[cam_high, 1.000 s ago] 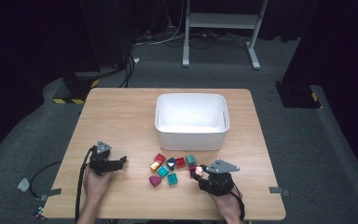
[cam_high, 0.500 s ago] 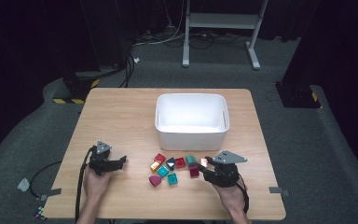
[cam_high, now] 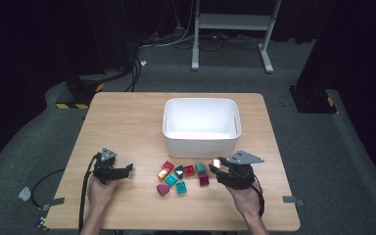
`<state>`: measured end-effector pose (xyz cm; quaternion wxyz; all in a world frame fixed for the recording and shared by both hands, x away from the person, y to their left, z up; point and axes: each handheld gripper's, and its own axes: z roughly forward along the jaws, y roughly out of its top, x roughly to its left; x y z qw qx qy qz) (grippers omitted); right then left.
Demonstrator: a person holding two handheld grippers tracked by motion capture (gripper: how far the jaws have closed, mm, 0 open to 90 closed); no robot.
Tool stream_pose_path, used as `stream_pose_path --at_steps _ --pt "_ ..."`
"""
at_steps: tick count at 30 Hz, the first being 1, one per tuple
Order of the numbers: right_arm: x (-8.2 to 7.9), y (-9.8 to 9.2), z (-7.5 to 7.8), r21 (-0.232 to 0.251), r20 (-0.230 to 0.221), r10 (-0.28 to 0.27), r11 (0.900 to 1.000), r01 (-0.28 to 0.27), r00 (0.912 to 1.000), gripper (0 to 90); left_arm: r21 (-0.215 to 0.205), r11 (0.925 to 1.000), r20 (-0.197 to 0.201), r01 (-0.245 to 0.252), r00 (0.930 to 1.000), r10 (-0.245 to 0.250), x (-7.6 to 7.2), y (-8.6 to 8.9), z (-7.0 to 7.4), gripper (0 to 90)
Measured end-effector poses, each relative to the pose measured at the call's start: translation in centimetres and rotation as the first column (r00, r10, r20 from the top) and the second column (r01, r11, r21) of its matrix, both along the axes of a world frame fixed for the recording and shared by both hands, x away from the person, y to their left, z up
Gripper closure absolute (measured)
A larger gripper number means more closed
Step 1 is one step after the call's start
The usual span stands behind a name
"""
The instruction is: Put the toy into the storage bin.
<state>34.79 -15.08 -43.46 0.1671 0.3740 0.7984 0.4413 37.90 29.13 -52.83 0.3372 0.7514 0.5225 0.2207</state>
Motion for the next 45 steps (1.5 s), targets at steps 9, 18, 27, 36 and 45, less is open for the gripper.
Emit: stream_pose_path --at_steps 9,18,27,36,45 --pt "0.6 -0.3 1.5 0.009 0.015 -0.009 1.000 0.009 0.9998 54.8 0.002 1.0000 0.001 0.002 1.0000 -0.002 0.0 0.0 0.0 15.5" --pt "1.6 -0.9 2.8 0.061 -0.006 -0.009 0.998 0.010 0.9999 54.8 0.017 0.9998 0.001 0.006 1.0000 -0.006 0.0 -0.1 0.0 15.5" --pt "2.7 -1.3 4.4 0.073 -0.009 -0.011 0.997 0.012 0.9999 54.8 0.017 0.9998 0.001 0.005 1.0000 -0.005 0.0 -0.1 0.0 15.5" --pt "3.7 -1.4 5.8 0.084 -0.004 -0.030 0.996 0.030 0.9995 54.8 0.017 0.9998 0.001 0.004 1.0000 -0.004 0.0 -0.2 0.0 15.4" --pt "4.8 -1.2 7.1 0.084 0.006 -0.039 0.996 0.038 0.9992 54.8 0.018 0.9998 0.000 0.005 1.0000 -0.005 0.0 -0.1 0.0 15.5"
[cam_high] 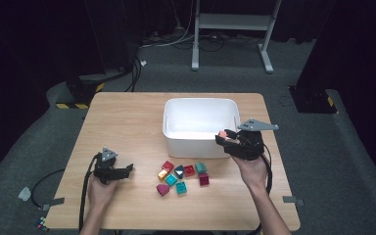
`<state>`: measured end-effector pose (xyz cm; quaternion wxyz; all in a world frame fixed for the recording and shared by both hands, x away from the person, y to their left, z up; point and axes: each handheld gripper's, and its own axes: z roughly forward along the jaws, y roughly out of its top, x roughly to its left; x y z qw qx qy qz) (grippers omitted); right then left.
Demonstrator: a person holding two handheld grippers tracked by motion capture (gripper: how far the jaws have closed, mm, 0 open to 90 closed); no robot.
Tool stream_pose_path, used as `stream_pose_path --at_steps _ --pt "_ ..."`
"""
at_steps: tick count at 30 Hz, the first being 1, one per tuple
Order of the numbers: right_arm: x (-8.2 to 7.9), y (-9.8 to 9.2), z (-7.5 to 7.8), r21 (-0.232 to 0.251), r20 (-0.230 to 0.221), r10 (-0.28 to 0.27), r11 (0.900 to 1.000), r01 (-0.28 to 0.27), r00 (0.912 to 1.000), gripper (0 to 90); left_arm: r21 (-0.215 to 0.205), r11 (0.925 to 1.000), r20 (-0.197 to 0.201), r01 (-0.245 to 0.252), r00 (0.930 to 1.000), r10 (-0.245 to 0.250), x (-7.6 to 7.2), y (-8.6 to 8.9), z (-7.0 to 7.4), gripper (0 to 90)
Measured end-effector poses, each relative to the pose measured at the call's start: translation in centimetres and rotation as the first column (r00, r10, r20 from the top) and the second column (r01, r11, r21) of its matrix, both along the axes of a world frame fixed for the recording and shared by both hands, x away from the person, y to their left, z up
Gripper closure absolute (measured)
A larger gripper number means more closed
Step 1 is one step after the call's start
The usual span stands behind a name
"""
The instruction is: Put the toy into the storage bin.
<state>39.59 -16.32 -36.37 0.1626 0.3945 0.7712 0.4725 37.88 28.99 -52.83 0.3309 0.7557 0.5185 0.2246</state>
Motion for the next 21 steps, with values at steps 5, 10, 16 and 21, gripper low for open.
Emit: stream_pose_path --at_steps 5,10,16,21 --pt "0.9 -0.3 0.7 0.013 0.001 -0.013 1.000 0.013 0.9999 54.8 0.000 1.0000 0.000 0.000 1.0000 0.000 0.0 0.0 0.0 15.4" --pt "2.0 -0.2 1.1 0.009 0.000 -0.029 1.000 0.029 0.9996 54.8 -0.002 1.0000 0.001 0.000 1.0000 0.000 0.0 0.0 0.0 15.4" --pt "2.8 0.4 1.6 -0.022 0.010 -0.042 0.999 0.042 0.9991 54.9 -0.001 1.0000 0.001 0.002 1.0000 -0.002 0.0 0.0 0.0 15.7" --pt "3.5 0.9 1.9 -0.029 0.022 -0.052 0.998 0.053 0.9984 54.8 0.000 1.0000 0.002 0.003 1.0000 -0.003 0.0 0.0 0.0 15.7"
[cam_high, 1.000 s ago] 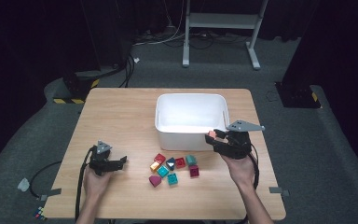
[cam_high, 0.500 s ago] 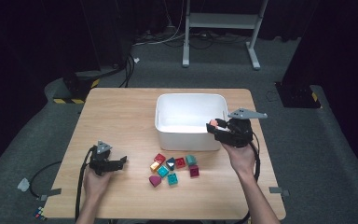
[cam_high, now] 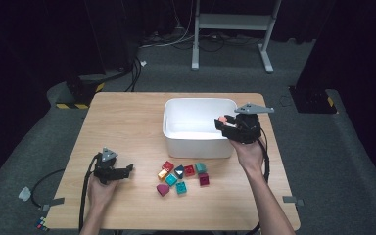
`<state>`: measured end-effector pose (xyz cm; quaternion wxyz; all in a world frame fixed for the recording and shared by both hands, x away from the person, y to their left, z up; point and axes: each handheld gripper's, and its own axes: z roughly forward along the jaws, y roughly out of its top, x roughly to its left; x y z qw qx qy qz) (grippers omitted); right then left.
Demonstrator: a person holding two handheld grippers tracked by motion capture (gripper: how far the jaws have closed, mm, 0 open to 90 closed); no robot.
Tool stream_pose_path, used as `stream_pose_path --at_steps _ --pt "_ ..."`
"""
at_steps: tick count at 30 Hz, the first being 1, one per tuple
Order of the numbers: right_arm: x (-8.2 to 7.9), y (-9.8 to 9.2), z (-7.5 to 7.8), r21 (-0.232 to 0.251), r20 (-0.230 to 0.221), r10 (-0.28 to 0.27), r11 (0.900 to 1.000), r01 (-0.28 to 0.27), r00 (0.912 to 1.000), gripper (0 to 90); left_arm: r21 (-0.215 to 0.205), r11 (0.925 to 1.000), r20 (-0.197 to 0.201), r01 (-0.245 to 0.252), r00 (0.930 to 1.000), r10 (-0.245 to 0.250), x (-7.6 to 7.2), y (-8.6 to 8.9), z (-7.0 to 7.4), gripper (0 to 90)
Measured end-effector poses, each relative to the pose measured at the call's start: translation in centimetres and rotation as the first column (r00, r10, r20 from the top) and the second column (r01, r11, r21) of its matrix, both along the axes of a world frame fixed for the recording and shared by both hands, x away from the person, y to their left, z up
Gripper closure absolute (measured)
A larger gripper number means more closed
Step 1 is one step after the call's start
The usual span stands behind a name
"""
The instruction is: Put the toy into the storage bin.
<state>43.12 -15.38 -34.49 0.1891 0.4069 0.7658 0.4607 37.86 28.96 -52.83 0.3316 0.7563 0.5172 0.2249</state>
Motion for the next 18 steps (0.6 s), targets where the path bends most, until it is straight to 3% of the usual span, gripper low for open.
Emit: stream_pose_path --at_steps 18 --pt "3.2 1.6 0.5 -0.012 -0.019 -0.005 1.000 0.004 0.9998 54.8 0.000 1.0000 -0.001 0.001 1.0000 -0.001 0.0 0.0 0.0 15.6"
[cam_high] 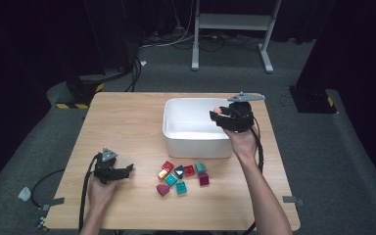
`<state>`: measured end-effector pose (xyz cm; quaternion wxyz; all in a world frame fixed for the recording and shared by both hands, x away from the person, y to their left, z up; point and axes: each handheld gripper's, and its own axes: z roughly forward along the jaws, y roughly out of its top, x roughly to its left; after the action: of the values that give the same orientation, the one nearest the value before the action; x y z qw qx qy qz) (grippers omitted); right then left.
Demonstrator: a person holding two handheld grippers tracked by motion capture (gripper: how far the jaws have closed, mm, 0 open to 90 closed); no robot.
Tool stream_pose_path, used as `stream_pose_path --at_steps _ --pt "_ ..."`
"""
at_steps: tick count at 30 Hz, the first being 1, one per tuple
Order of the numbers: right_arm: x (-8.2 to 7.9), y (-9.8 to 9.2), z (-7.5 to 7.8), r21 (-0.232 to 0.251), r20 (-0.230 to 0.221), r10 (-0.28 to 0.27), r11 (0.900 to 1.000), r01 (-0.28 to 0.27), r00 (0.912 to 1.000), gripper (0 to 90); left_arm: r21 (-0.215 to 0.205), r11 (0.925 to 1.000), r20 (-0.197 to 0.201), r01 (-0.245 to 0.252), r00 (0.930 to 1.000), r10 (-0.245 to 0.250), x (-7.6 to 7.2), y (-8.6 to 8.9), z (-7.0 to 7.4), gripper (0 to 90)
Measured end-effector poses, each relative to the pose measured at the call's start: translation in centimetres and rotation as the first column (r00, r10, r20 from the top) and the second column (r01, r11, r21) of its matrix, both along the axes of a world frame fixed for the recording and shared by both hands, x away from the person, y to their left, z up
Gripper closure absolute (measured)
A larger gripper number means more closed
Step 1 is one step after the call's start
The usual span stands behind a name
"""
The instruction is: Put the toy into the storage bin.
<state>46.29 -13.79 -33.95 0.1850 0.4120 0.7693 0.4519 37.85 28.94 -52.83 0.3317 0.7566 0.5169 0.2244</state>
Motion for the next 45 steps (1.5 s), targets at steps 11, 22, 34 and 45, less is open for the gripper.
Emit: stream_pose_path --at_steps 11,22,34,45 --pt "2.0 1.1 0.0 -0.024 -0.016 -0.003 1.000 0.003 0.9999 54.8 0.000 1.0000 0.000 0.000 1.0000 0.000 0.0 0.0 0.0 15.7" --pt "3.9 2.1 -1.2 -0.072 -0.059 -0.019 0.997 0.015 0.9981 54.8 -0.001 1.0000 0.000 0.001 1.0000 -0.001 0.0 0.0 0.0 15.9" --pt "4.8 2.0 -2.1 -0.091 -0.090 -0.053 0.995 0.045 0.9945 54.4 0.000 1.0000 0.000 0.001 1.0000 -0.001 0.0 0.0 0.0 16.1" --pt "4.9 2.2 -2.4 -0.100 -0.099 -0.032 0.995 0.022 0.9946 45.8 -0.002 1.0000 0.001 0.004 1.0000 -0.004 0.0 0.0 0.0 16.2"
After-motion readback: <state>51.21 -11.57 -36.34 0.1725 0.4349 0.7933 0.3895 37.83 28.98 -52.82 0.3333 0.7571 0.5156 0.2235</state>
